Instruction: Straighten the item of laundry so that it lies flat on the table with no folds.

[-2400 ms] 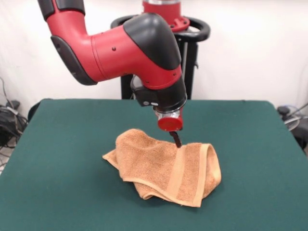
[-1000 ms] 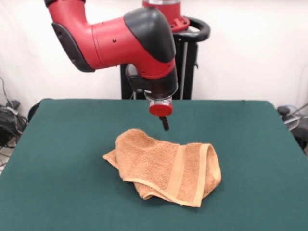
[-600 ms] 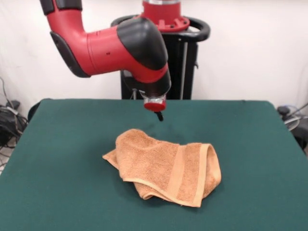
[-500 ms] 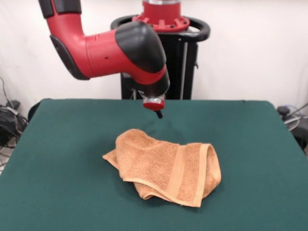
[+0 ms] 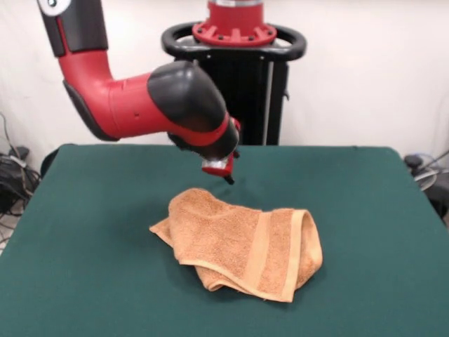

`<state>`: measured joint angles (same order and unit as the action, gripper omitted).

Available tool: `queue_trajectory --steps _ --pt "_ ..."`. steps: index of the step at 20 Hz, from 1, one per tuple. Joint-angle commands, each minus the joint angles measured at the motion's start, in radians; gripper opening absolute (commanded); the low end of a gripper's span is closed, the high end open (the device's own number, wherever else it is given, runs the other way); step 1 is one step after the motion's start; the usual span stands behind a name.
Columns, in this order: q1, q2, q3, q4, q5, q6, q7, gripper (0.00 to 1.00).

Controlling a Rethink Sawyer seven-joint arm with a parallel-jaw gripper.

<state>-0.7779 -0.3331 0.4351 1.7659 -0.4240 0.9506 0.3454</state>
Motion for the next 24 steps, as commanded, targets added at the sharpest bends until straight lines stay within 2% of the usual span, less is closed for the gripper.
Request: queue_trajectory --steps 1,6,15,20,24 --pt "-0.032 0.080 0.096 -0.225 0.064 0.054 -0.012 1.00" --pt "-0.035 0.105 0.125 -0.295 0.042 0.064 -0.065 1.00" --pt "-0.038 0.188 0.166 -0.399 0.011 0.043 -0.083 1.00" --pt "-0.061 0.214 0.190 -0.392 0.001 -0.014 -0.067 1.00" --pt "-0.085 0.188 0.208 -0.338 -0.021 -0.044 -0.062 1.00"
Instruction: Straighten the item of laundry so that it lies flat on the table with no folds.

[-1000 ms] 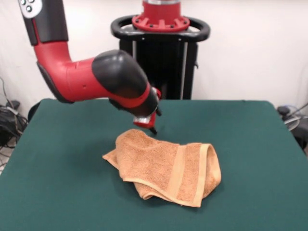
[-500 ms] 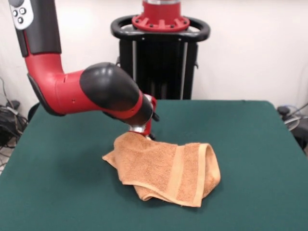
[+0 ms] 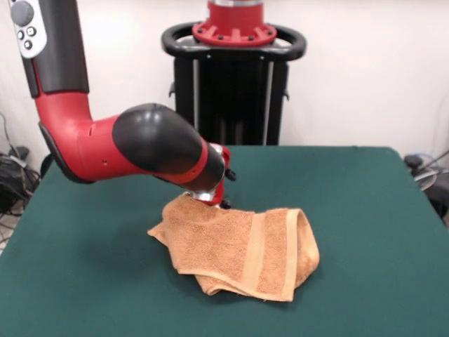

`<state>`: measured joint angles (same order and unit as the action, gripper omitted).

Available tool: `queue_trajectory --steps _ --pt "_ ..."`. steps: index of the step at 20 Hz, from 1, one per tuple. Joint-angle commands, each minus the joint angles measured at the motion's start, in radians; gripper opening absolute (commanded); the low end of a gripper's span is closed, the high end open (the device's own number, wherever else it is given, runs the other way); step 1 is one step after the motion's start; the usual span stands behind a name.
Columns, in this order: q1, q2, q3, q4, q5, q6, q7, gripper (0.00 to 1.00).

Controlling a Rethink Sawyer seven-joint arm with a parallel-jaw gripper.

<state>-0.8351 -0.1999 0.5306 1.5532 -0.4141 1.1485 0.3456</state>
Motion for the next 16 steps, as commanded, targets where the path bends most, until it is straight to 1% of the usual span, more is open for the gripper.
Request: queue_trajectory --steps 1,5,12,15,16 --pt "-0.031 0.048 0.113 -0.115 -0.037 -0.244 -0.058 1.00" --pt "-0.033 0.037 0.119 -0.099 -0.058 -0.244 -0.049 1.00" --pt "-0.047 0.018 0.133 -0.072 -0.069 -0.282 -0.028 1.00" --pt "-0.058 -0.029 0.144 -0.027 -0.083 -0.338 -0.004 1.00" --pt "-0.051 -0.073 0.135 0.001 -0.096 -0.368 0.032 1.00"
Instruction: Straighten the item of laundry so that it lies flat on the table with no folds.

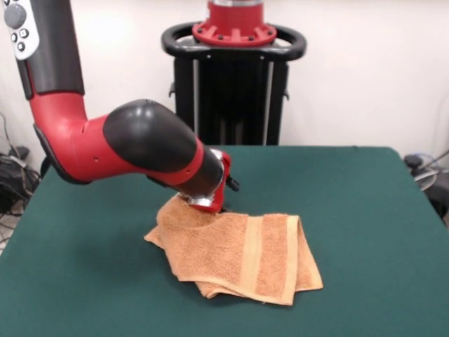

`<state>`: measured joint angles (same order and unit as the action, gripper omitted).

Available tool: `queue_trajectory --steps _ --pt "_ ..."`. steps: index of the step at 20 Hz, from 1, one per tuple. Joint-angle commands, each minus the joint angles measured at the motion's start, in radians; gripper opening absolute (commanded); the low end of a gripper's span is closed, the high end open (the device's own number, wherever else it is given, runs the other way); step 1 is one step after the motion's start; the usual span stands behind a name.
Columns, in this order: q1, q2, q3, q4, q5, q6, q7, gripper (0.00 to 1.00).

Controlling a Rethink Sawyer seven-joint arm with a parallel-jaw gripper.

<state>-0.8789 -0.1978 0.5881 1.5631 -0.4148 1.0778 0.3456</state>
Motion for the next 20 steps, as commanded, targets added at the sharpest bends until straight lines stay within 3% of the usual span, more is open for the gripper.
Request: queue_trajectory --steps 1,6,10,15,18,20 --pt "-0.003 -0.107 0.073 0.011 -0.099 -0.312 0.057 1.00" --pt "0.043 -0.380 0.008 0.186 -0.100 -0.471 0.308 1.00" --pt "0.045 -0.506 0.000 0.295 -0.063 -0.596 0.378 1.00" --pt "0.032 -0.537 -0.004 0.366 0.004 -0.689 0.389 1.00" --pt "0.052 -0.542 -0.045 0.382 0.027 -0.677 0.388 1.00" --pt "0.063 -0.497 -0.064 0.351 0.029 -0.624 0.347 1.00"
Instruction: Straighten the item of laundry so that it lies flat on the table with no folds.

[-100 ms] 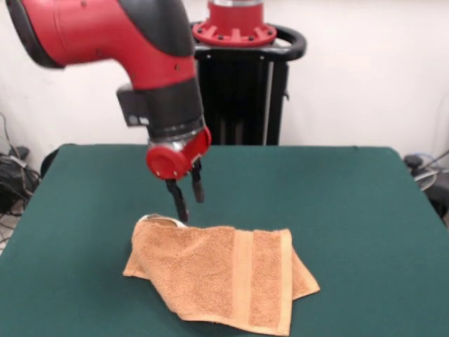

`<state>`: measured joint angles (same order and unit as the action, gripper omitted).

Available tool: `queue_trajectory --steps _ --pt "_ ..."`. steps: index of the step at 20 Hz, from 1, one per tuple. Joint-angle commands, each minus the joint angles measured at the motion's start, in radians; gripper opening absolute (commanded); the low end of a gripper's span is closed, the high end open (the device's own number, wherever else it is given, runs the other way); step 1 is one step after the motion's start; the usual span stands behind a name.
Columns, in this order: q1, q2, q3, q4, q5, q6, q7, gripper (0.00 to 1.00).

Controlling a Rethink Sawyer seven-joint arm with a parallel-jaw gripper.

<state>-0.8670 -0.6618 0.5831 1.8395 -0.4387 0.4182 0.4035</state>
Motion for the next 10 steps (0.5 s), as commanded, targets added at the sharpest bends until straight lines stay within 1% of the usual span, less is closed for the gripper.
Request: queue_trajectory --steps 1,2,10 --pt "0.057 -0.010 -0.068 0.059 0.054 0.062 0.268 1.00" --pt "0.063 0.012 -0.078 0.043 0.055 0.089 0.247 1.00" --pt "0.073 0.017 -0.080 0.040 0.050 0.085 0.222 1.00"
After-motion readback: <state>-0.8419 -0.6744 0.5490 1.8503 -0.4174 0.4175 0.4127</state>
